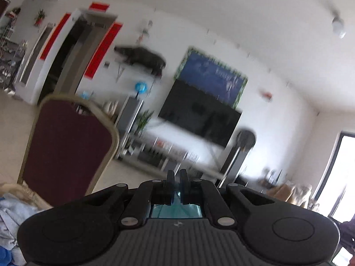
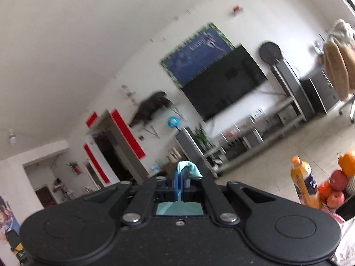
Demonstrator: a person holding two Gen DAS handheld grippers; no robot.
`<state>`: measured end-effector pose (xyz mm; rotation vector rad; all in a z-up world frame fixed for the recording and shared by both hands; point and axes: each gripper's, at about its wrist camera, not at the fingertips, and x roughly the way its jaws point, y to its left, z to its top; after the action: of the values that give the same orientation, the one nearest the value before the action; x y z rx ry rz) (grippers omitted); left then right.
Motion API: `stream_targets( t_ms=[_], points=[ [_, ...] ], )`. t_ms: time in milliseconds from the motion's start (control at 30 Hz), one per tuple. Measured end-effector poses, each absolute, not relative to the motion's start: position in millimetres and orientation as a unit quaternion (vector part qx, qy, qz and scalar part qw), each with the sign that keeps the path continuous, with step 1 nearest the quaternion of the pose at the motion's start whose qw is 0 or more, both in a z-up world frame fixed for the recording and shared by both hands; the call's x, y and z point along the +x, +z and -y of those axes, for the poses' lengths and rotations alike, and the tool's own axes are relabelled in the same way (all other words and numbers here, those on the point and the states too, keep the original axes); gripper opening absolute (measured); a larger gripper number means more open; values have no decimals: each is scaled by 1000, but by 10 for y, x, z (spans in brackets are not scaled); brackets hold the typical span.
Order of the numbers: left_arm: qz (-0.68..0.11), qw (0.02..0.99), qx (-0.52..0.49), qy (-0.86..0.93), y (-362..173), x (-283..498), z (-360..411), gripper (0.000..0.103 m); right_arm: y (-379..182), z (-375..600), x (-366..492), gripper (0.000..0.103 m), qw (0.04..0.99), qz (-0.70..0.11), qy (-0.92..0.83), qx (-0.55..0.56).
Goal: Fold clothes
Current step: 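Swing the raised light-blue shirt with both tools and lower it onto the towel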
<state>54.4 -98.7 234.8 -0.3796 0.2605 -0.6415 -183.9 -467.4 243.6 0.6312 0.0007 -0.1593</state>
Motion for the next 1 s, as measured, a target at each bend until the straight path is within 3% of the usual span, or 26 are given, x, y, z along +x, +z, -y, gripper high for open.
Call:
stream_targets(
  t_ms=[200,333,500,600,767,1000],
  points=[
    [-232,930,-134,-253,1638,1658,1628,3,1903,5037,-586,2,932,-102,-113,330],
    [-262,930,-132,-221,1501,2287,1943,3,1953,5078,-436,2,942,-79,-120,303],
    [-167,942,-163,-239,2073,2084,1808,3,2069,5109,-325,2,955,-39,-128,266],
    [-123,945,-164,-256,2130,1716,1661,3,2105,5105,-357,2,961,-17,-129,245],
    [-148,950,-125,-243,1373,1314,1528,0,1505,5062,-795,2,956,-67,-119,259],
    [-387,898,-84,-190,-550,1338,1602,0,-435,5296,-708,2,867,-282,-165,377]
  ],
)
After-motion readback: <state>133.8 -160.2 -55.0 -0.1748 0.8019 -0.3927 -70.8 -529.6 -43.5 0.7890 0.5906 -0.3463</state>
